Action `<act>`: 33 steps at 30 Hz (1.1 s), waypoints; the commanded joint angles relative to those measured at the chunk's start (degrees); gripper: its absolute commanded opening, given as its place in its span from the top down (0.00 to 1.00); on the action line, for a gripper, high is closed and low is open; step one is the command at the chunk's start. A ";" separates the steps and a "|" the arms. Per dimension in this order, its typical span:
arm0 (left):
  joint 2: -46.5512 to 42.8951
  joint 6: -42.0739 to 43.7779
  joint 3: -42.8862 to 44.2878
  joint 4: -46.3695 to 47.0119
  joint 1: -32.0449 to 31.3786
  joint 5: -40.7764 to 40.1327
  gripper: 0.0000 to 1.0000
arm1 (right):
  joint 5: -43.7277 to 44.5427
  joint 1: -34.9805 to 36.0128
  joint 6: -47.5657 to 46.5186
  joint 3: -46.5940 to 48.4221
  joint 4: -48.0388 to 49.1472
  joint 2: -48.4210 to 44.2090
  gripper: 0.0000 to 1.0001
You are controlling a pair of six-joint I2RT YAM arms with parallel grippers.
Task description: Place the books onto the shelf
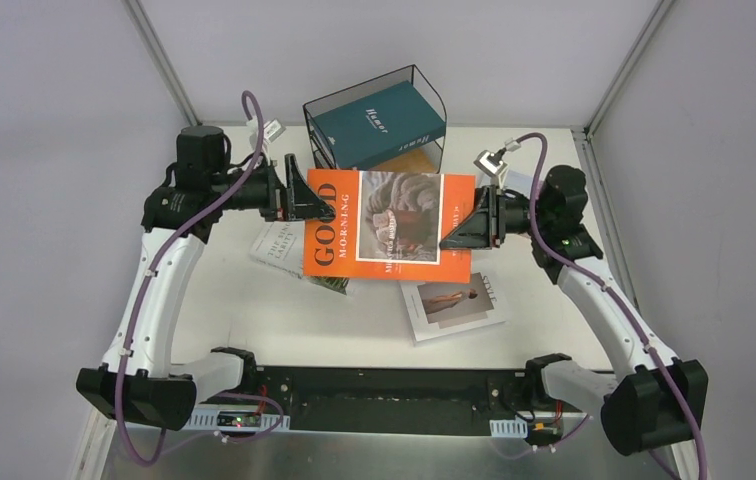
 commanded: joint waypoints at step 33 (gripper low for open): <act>-7.04 -52.97 -27.05 65.24 5.05 -8.04 0.80 | 50.48 -2.35 15.99 -12.42 5.33 -18.42 0.00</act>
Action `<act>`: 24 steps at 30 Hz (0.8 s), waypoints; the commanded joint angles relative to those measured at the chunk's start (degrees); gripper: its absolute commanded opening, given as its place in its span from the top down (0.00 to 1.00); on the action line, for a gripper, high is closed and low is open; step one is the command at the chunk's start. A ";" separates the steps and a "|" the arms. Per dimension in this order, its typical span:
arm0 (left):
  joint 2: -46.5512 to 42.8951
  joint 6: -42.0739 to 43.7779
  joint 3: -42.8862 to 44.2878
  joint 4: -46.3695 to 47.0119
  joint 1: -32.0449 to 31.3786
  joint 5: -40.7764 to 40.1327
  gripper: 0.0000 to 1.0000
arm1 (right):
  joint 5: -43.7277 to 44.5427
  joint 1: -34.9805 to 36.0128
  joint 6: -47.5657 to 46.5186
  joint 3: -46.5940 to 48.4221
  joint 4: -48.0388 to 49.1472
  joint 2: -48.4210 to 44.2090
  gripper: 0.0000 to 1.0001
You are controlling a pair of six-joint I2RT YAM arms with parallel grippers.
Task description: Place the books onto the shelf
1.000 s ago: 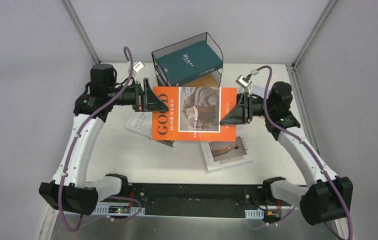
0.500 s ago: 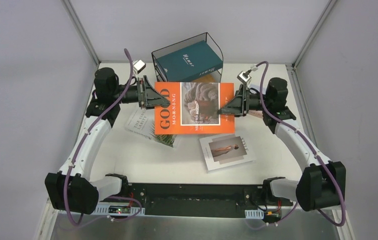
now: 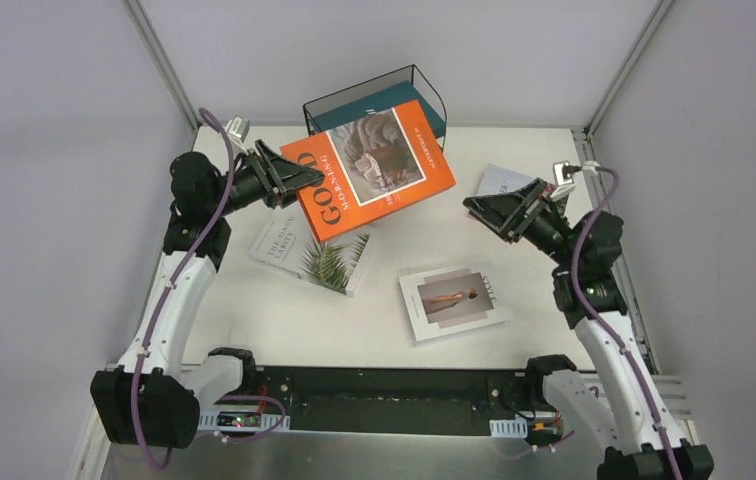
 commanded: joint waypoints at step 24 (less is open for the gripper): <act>-3.71 -16.72 -7.78 21.85 -1.01 -11.74 0.82 | 46.11 37.32 0.08 -1.98 55.79 24.15 0.01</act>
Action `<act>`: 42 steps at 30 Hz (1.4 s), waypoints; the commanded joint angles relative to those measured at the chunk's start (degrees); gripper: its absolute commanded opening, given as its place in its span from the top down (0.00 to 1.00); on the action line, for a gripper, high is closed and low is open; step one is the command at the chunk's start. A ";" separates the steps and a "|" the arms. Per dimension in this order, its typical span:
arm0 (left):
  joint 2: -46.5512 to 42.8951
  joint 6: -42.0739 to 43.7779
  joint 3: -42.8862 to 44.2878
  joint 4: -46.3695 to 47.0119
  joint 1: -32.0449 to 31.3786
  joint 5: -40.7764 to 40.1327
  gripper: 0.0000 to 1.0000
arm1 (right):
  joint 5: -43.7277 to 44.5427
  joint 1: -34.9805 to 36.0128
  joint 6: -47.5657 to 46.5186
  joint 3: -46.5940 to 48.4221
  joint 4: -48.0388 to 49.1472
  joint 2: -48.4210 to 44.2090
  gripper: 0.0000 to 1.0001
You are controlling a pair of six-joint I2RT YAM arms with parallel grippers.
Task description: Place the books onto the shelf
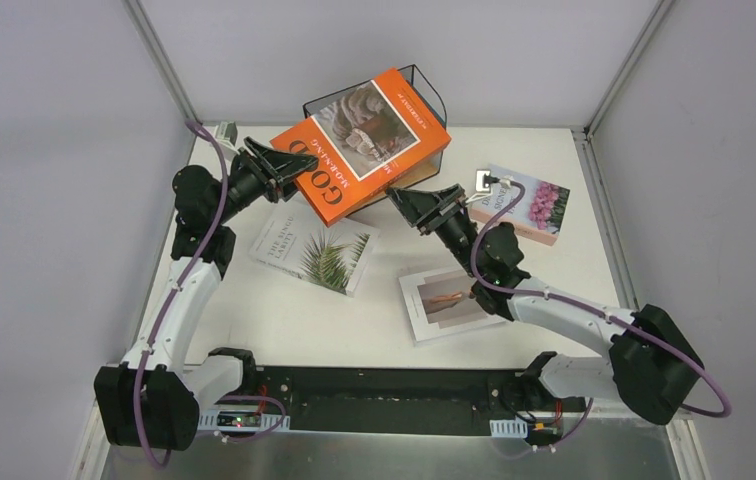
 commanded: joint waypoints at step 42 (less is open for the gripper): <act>-11.82 22.29 6.93 -36.48 0.40 -16.08 0.15 | -0.58 -17.24 10.02 22.97 -20.86 6.17 0.75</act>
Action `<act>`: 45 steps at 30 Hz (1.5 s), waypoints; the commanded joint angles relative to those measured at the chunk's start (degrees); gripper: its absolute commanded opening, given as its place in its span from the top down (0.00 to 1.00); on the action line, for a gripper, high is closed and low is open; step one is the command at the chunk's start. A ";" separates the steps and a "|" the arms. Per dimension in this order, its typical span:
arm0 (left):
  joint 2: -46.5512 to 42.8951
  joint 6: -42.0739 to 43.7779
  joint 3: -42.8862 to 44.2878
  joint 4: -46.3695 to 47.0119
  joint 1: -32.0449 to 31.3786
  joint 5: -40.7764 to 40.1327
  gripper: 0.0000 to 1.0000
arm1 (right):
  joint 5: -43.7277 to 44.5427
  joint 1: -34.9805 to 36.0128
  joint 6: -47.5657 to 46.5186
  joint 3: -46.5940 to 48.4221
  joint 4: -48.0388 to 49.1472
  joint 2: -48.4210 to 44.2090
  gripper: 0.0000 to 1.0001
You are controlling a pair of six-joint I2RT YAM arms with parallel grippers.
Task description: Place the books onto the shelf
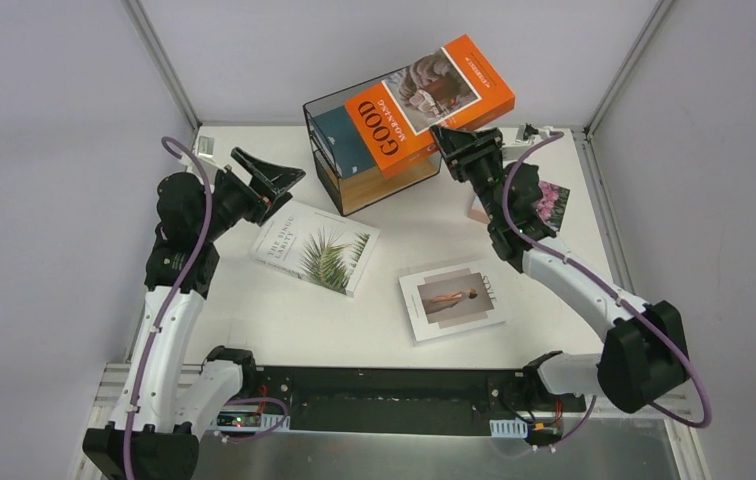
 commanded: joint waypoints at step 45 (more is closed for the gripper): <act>-7.45 7.40 2.88 -12.11 0.28 -6.07 0.16 | -8.85 2.51 18.44 24.43 -6.89 31.14 0.28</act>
